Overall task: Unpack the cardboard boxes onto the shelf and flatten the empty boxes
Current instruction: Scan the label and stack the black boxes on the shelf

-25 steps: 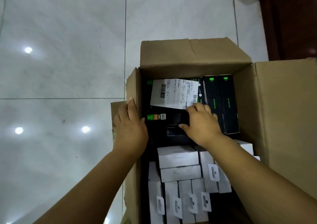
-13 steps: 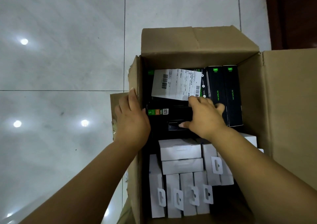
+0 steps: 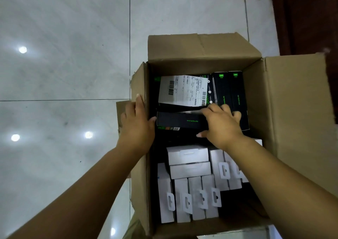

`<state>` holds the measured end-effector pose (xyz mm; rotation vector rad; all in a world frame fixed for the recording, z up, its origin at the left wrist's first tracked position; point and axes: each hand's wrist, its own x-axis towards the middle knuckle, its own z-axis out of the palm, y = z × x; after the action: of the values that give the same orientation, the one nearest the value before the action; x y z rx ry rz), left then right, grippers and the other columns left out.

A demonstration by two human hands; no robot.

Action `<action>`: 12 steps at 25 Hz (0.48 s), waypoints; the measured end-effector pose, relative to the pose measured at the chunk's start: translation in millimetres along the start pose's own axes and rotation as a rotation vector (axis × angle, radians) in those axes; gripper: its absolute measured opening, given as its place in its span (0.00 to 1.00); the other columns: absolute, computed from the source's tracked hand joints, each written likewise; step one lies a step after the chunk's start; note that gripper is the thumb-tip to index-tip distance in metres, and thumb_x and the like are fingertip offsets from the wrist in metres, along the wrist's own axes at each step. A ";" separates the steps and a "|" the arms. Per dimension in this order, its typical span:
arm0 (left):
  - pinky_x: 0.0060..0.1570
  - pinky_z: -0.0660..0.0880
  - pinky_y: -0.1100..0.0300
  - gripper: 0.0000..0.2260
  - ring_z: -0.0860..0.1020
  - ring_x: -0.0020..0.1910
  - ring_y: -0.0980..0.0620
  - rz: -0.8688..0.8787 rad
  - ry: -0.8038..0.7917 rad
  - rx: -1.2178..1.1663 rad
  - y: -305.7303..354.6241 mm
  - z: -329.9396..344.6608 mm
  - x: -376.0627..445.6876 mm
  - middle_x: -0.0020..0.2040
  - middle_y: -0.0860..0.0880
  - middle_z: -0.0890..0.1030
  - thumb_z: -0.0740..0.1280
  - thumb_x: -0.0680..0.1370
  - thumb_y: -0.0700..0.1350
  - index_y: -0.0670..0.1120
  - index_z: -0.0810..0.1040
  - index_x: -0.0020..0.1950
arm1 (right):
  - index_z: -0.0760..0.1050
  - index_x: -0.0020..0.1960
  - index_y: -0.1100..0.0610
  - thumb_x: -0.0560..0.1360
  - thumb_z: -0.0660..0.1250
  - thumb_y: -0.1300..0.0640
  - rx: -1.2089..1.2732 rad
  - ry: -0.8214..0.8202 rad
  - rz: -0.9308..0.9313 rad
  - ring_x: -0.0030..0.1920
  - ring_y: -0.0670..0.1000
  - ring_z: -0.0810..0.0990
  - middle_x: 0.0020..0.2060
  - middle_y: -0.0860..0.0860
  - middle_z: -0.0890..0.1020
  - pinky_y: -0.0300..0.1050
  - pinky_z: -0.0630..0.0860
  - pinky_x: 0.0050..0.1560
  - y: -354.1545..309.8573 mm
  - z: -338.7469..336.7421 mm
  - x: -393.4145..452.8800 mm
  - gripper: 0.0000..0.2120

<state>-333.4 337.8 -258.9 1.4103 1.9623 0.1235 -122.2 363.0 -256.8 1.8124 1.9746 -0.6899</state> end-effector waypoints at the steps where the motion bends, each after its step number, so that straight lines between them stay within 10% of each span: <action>1: 0.69 0.64 0.46 0.29 0.60 0.71 0.41 0.003 -0.015 -0.013 -0.4 -3.1 -2.4 0.74 0.44 0.59 0.60 0.81 0.49 0.46 0.50 0.78 | 0.64 0.72 0.46 0.71 0.72 0.44 0.027 0.017 0.024 0.66 0.53 0.61 0.66 0.46 0.67 0.52 0.60 0.60 2.2 1.8 -5.7 0.33; 12: 0.65 0.67 0.59 0.28 0.66 0.68 0.52 0.061 -0.024 -0.247 13.7 -29.4 -52.0 0.72 0.51 0.64 0.65 0.78 0.53 0.49 0.61 0.76 | 0.72 0.68 0.49 0.68 0.75 0.47 0.794 0.284 0.188 0.63 0.51 0.69 0.55 0.38 0.69 0.60 0.68 0.65 21.6 -9.7 -67.7 0.29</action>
<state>-331.7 307.7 -205.5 1.3033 1.8146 0.3624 -93.3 314.8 -212.2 2.6300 1.7769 -1.3495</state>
